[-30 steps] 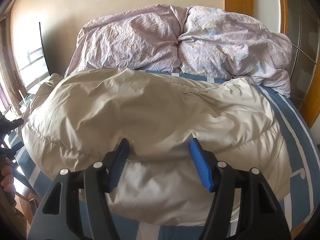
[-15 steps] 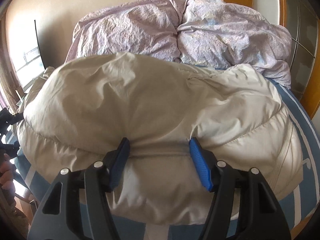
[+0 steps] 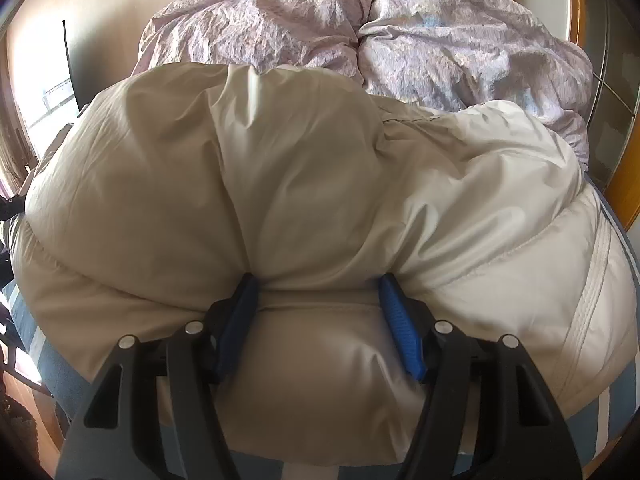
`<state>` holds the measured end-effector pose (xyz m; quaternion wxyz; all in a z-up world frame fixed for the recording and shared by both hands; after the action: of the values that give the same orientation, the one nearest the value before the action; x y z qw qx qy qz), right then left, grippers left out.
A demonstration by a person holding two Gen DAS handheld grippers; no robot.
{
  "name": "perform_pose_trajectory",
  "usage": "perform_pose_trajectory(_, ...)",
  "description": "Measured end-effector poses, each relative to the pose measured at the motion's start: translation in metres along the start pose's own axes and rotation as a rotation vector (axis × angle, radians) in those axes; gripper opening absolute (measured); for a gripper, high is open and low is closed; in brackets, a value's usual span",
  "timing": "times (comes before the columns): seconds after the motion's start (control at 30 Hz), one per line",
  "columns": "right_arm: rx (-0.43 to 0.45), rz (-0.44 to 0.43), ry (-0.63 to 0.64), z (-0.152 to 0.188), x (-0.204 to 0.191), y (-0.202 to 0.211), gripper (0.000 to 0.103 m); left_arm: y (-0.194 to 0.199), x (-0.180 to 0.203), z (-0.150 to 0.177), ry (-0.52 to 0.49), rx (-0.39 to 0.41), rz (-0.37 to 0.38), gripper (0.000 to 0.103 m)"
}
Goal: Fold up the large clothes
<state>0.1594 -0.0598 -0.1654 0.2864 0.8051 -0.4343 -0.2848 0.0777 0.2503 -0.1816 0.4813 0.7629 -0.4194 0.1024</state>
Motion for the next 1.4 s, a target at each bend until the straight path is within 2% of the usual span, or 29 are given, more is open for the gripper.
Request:
perform_pose_trajectory(0.13, 0.000, -0.001, -0.002, 0.000, 0.000, 0.000, 0.063, -0.001, -0.003, 0.000, 0.024, -0.008, 0.035, 0.041)
perform_pose_trajectory(0.27, 0.000, -0.005, -0.005, 0.000, 0.000, 0.000, 0.063, 0.001, -0.004, -0.004, 0.071, -0.019, 0.139, 0.030)
perform_pose_trajectory(0.43, -0.003, -0.007, -0.010, 0.000, 0.001, 0.000, 0.063, 0.014, 0.019, -0.007, 0.012, 0.030, 0.188, 0.023)
perform_pose_trajectory(0.63, -0.005, -0.005, -0.015, -0.001, 0.001, -0.001, 0.063, 0.036, 0.057, -0.011, -0.081, 0.091, 0.256, 0.021)
perform_pose_trajectory(0.9, -0.006, -0.001, -0.033, -0.001, 0.002, -0.004, 0.063, 0.072, 0.128, 0.001, -0.228, 0.140, 0.391, 0.021)
perform_pose_trajectory(1.23, 0.004, -0.028, -0.080, -0.003, 0.007, -0.004, 0.063, 0.103, 0.216, 0.048, -0.395, 0.123, 0.544, 0.021)
perform_pose_trajectory(1.4, 0.049, -0.117, -0.148, -0.005, 0.020, 0.010, 0.061, 0.107, 0.244, 0.073, -0.453, 0.102, 0.577, 0.021)
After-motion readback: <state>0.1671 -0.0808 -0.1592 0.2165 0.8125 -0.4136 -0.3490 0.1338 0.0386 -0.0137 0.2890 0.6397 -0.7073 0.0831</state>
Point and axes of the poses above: each gripper's, at about its wrist camera, not at the fingertips, and y roughly against the way its jaws point, x to its right, z to its underside, the point moved 6 cm from there along -y, roughly the way its jaws point, and after that the axes turned 14 degrees about -z, right-handed, at the moved point
